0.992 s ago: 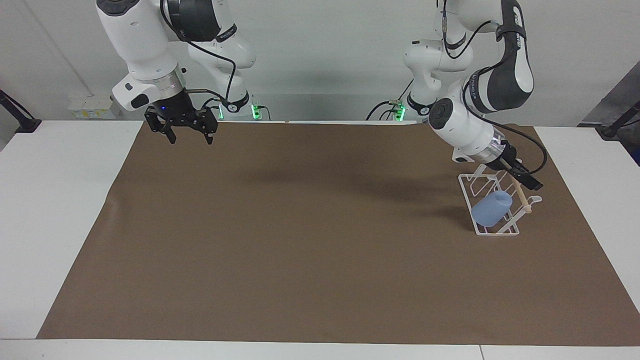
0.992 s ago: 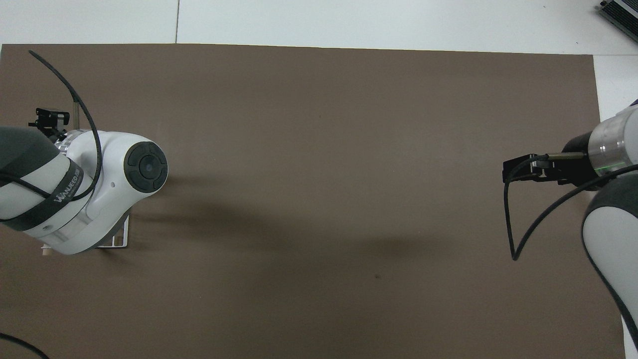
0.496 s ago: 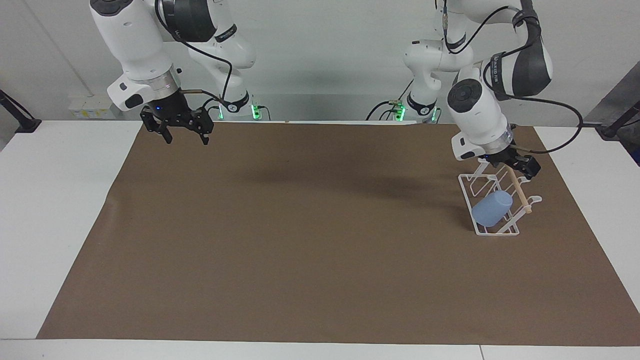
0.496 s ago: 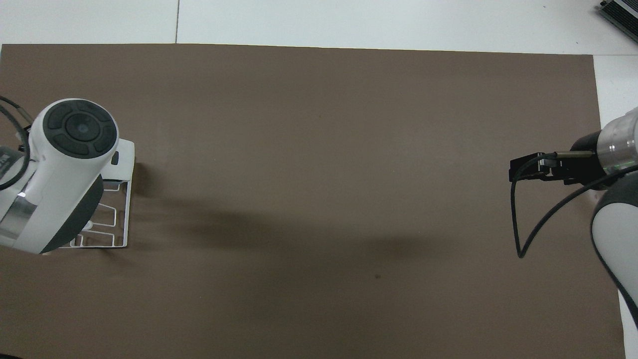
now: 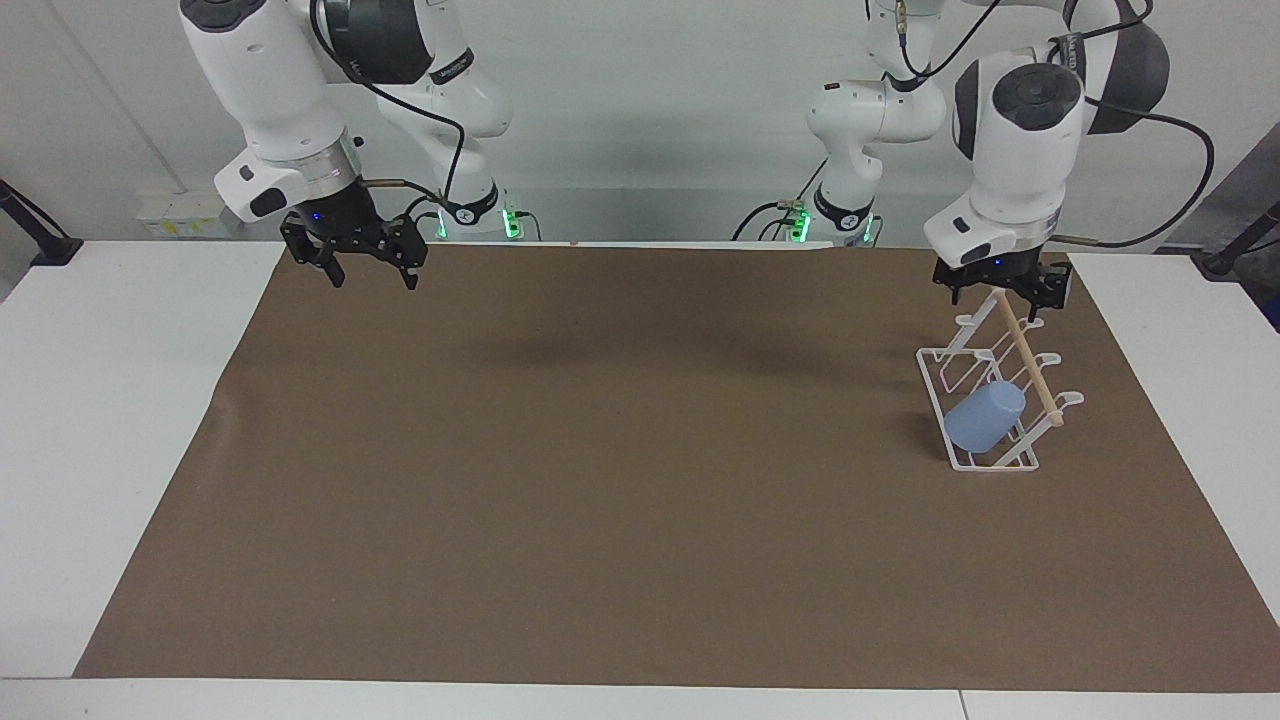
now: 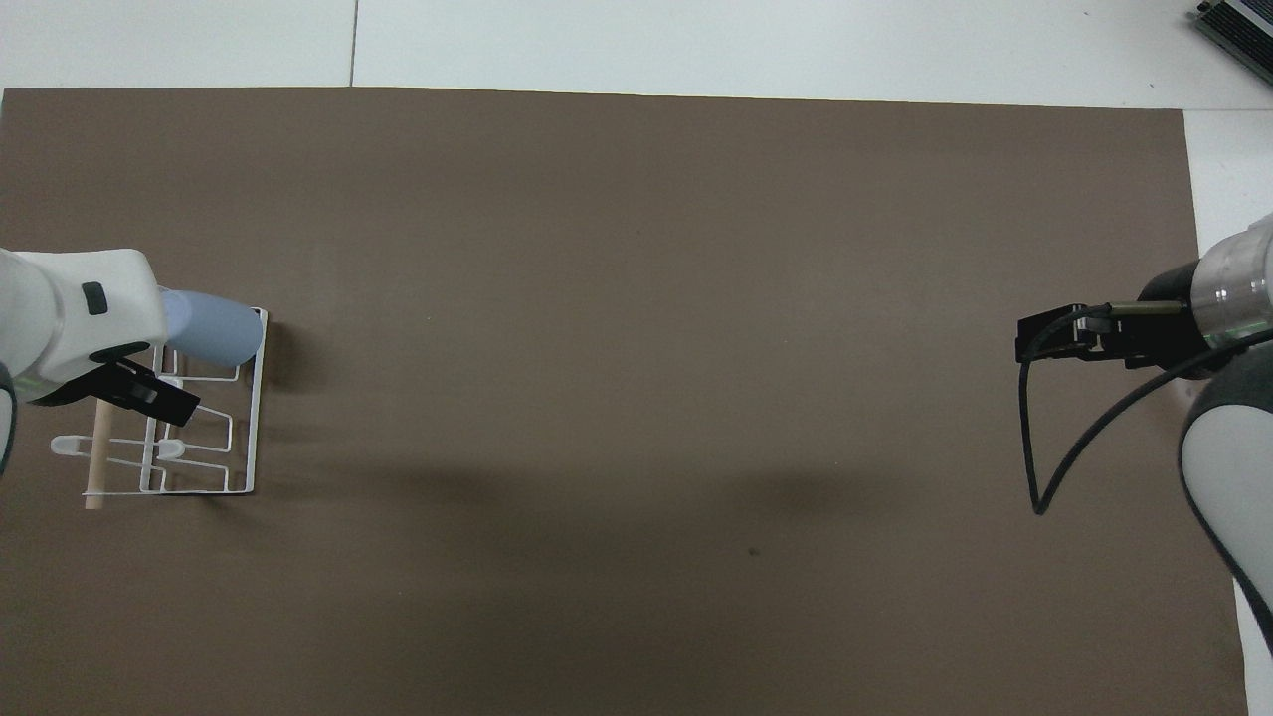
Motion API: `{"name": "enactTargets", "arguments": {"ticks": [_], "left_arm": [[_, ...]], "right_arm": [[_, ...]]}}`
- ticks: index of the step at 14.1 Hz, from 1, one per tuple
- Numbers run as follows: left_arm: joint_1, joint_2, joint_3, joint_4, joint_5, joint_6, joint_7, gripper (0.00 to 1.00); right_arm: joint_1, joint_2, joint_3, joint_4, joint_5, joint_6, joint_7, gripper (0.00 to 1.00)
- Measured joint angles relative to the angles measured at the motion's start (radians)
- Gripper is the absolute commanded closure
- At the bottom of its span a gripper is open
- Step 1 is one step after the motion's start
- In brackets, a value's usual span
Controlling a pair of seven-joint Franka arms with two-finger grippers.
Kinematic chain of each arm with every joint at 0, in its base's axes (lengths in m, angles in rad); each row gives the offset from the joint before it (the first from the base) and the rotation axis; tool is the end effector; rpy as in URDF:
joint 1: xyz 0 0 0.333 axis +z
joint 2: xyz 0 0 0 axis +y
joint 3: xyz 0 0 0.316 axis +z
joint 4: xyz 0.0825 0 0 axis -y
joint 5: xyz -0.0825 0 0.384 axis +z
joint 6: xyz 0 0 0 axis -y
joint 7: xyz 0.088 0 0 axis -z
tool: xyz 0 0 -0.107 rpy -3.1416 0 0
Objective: Hang cup on cup holder
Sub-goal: 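Release the cup and draw the left gripper back from the rack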
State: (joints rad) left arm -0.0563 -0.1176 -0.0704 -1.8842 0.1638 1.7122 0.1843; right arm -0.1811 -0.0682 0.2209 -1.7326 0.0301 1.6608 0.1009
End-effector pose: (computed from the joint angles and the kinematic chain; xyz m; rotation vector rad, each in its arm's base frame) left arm 0.5175 -0.0521 0.5523 -2.9299 0.4997 0.0888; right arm 0.5382 0.0280 0.5919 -3.1253 0.1007 0.0098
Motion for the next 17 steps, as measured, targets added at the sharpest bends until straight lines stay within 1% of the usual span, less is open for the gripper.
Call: {"name": "enactTargets", "arguments": {"ticks": [4, 7, 9, 11, 13, 17], "left_arm": [[0.000, 0.001, -0.001, 0.076, -0.081, -0.014, -0.073, 0.00], [0.000, 0.005, -0.001, 0.162, -0.115, -0.083, -0.113, 0.00], [0.006, 0.023, 0.000, 0.223, -0.154, -0.130, -0.127, 0.00], [0.018, 0.048, 0.004, 0.256, -0.177, -0.153, -0.128, 0.00], [0.011, 0.075, 0.030, 0.280, -0.185, -0.175, -0.128, 0.00], [-0.062, 0.145, 0.140, 0.429, -0.188, -0.295, -0.128, 0.00]], "right_arm": [[0.000, 0.000, 0.000, 0.000, 0.000, 0.000, 0.000, 0.00], [0.000, 0.000, 0.000, 0.000, 0.000, 0.000, 0.000, 0.00], [0.000, 0.000, 0.000, 0.000, 0.000, 0.000, 0.000, 0.00], [0.000, 0.000, 0.000, 0.000, 0.000, 0.000, 0.000, 0.00], [0.000, 0.000, 0.000, 0.000, 0.000, 0.000, 0.000, 0.00], [0.000, 0.000, 0.000, 0.000, 0.000, 0.000, 0.000, 0.00]]}}
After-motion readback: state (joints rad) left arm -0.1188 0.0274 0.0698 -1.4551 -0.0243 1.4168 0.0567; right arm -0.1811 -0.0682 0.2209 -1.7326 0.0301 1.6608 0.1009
